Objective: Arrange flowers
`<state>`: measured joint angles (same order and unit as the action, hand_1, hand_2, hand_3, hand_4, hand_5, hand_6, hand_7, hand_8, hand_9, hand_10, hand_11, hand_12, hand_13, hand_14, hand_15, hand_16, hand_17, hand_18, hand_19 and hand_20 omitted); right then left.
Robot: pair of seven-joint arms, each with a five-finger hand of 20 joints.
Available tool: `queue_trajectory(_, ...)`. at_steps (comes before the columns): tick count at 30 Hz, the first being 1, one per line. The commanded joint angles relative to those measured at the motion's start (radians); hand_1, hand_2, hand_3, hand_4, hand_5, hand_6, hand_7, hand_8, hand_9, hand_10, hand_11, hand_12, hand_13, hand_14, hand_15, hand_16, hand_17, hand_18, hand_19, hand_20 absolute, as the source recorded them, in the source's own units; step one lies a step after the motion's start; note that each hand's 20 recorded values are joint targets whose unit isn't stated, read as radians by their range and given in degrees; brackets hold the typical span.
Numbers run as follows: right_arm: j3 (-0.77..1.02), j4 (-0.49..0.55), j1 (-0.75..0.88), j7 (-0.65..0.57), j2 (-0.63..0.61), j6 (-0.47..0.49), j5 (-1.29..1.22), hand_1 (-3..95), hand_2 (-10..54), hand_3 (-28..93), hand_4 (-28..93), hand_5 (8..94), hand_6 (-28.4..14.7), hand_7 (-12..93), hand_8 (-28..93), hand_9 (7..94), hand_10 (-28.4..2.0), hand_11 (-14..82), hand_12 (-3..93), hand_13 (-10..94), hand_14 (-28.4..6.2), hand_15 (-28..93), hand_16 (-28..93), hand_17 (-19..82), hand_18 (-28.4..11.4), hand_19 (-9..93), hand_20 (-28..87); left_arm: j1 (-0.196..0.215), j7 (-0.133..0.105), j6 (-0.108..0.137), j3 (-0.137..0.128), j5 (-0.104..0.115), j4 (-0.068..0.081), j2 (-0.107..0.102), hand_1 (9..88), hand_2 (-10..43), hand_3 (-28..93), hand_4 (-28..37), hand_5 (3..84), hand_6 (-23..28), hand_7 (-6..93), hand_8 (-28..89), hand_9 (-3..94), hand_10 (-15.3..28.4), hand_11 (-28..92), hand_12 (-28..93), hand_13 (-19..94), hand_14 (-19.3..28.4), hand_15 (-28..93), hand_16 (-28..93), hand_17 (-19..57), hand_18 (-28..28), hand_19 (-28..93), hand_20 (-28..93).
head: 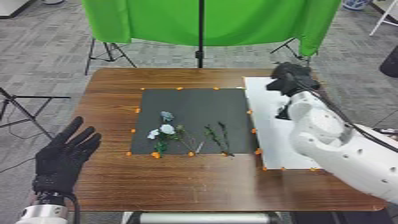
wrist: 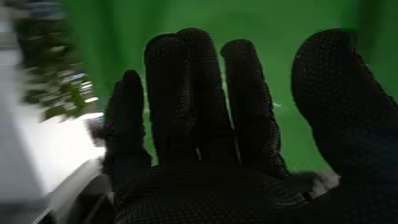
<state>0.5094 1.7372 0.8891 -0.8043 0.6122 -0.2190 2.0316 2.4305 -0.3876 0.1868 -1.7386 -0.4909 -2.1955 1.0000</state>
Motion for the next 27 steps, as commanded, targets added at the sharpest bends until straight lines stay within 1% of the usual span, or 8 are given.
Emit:
queue_trajectory(1,-0.042,-0.097,-0.024,-0.033,-0.015,0.061,-0.003,35.0,-9.5,81,-28,58.2,1.6,16,-14,58.8,-14.3,24.2,14.3,52,-12.2,71,12,15,-24.2,75,47,0.019,-0.022,0.001,0.016,0.015,-0.003,-0.023,22.5,5.6,82,-27.0,35.3,8.1,10.2,-10,33.1,19.8,19,9,22,27.9,46,-9,-11.7,24.6,53,5)
queue_trajectory(4,-0.064,-0.136,-0.036,-0.018,0.020,0.086,0.021,35.1,-9.5,81,-28,57.8,2.1,17,-14,58.3,-14.3,23.8,14.3,52,-12.2,71,12,15,-24.2,75,47,0.026,-0.039,0.007,0.021,0.025,-0.003,-0.033,22.5,5.6,82,-27.0,35.3,8.0,10.2,-10,33.1,19.8,19,9,22,27.9,46,-9,-11.6,24.5,53,5)
queue_trajectory(7,-0.111,-0.168,-0.069,-0.070,0.063,0.050,0.031,34.8,-9.5,81,-28,56.4,2.5,17,-14,57.9,-14.3,23.3,14.2,52,-12.1,72,12,15,-24.8,75,47,0.018,-0.031,0.011,0.020,0.022,-0.003,-0.023,22.6,5.6,82,-26.9,35.3,8.0,10.1,-10,33.1,19.8,19,9,22,27.8,46,-9,-11.7,24.6,53,5)
queue_trajectory(8,-0.106,-0.173,-0.070,-0.067,0.075,0.058,0.022,34.7,-9.5,81,-28,55.8,2.3,17,-14,57.9,-14.3,23.3,14.3,52,-12.1,72,12,15,-25.1,75,48,0.020,-0.034,0.012,0.018,0.022,-0.003,-0.022,22.6,5.5,82,-27.0,35.2,8.0,10.1,-10,33.1,19.8,19,9,21,27.8,46,-9,-11.7,24.6,53,5)
queue_trajectory(13,-0.105,-0.197,-0.072,-0.069,0.111,0.128,0.021,34.5,-9.5,81,-28,54.1,2.3,16,-14,58.7,-14.2,24.8,14.8,52,-12.2,73,12,14,-26.3,75,48,0.001,-0.004,-0.002,0.010,0.006,0.000,-0.002,22.6,5.5,82,-26.9,34.8,8.0,10.2,-10,33.2,19.8,19,9,22,27.8,46,-9,-11.6,24.6,53,5)
queue_trajectory(21,-0.116,-0.266,-0.085,-0.102,0.151,0.226,-0.010,35.2,-9.5,81,-28,55.9,3.5,17,-14,59.7,-14.1,25.6,14.8,52,-12.3,73,12,15,-26.8,74,48,-0.003,-0.006,-0.001,0.015,0.007,0.003,0.002,22.7,5.5,82,-26.9,34.8,8.0,10.3,-10,33.2,19.8,19,9,22,27.9,46,-9,-11.6,24.5,53,5)
queue_trajectory(24,-0.122,-0.291,-0.083,-0.119,0.163,0.219,-0.007,37.0,-9.5,81,-28,58.6,3.9,17,-14,62.1,-13.6,25.5,14.6,54,-11.8,72,11,16,-26.6,75,48,-0.011,0.003,-0.006,0.016,0.001,0.005,0.008,22.6,5.5,82,-26.8,34.9,8.0,10.2,-10,33.2,19.8,19,9,22,27.8,46,-9,-11.6,24.5,53,5)
queue_trajectory(27,-0.142,-0.316,-0.083,-0.139,0.172,0.149,0.001,41.2,-9.5,80,-28,63.5,4.2,17,-14,68.7,-12.6,24.6,14.6,60,-10.1,68,12,19,-25.0,76,47,-0.016,0.006,-0.007,0.019,-0.001,0.007,0.011,22.7,5.5,82,-26.9,34.9,8.1,10.3,-10,33.1,19.8,19,9,22,27.9,46,-9,-11.6,24.6,53,5)
